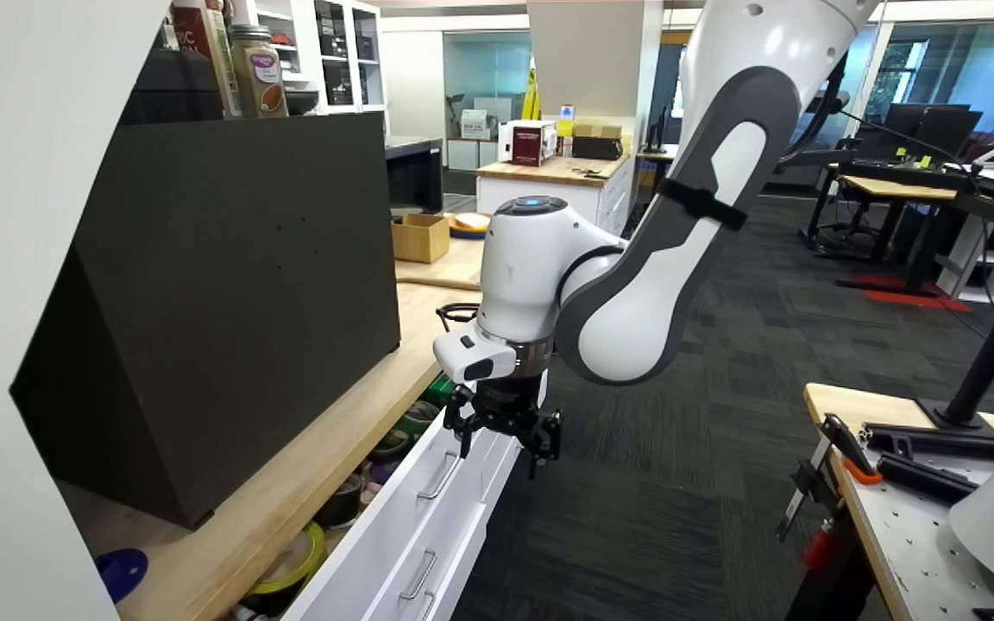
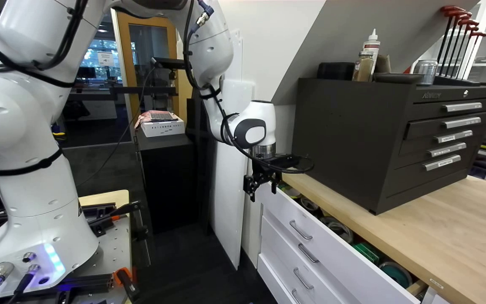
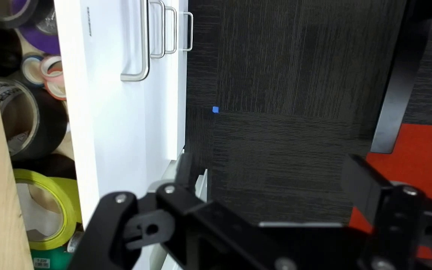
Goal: Open the uppermost drawer of the cabinet to the left
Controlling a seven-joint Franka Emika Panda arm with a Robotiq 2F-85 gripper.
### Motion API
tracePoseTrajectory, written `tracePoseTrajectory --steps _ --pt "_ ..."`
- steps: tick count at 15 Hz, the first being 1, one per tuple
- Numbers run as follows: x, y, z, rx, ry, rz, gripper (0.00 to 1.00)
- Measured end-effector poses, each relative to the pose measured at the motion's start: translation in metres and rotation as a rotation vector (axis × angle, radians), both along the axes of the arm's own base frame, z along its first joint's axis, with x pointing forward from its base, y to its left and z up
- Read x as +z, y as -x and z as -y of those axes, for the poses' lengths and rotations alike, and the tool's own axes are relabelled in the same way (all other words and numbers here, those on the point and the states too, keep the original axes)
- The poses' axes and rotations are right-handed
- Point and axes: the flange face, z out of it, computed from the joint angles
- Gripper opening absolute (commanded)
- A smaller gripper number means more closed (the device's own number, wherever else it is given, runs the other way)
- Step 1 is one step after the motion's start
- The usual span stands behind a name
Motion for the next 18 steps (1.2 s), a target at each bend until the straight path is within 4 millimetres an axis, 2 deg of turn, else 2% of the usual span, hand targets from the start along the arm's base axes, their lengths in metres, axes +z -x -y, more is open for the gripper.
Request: tracePoseTrajectory --steps 14,18 --pt "-0.033 -0.034 0.006 0.020 0.033 0.032 1.00" --pt "-0.035 -0.047 0.007 0.020 0.030 0.064 1.00"
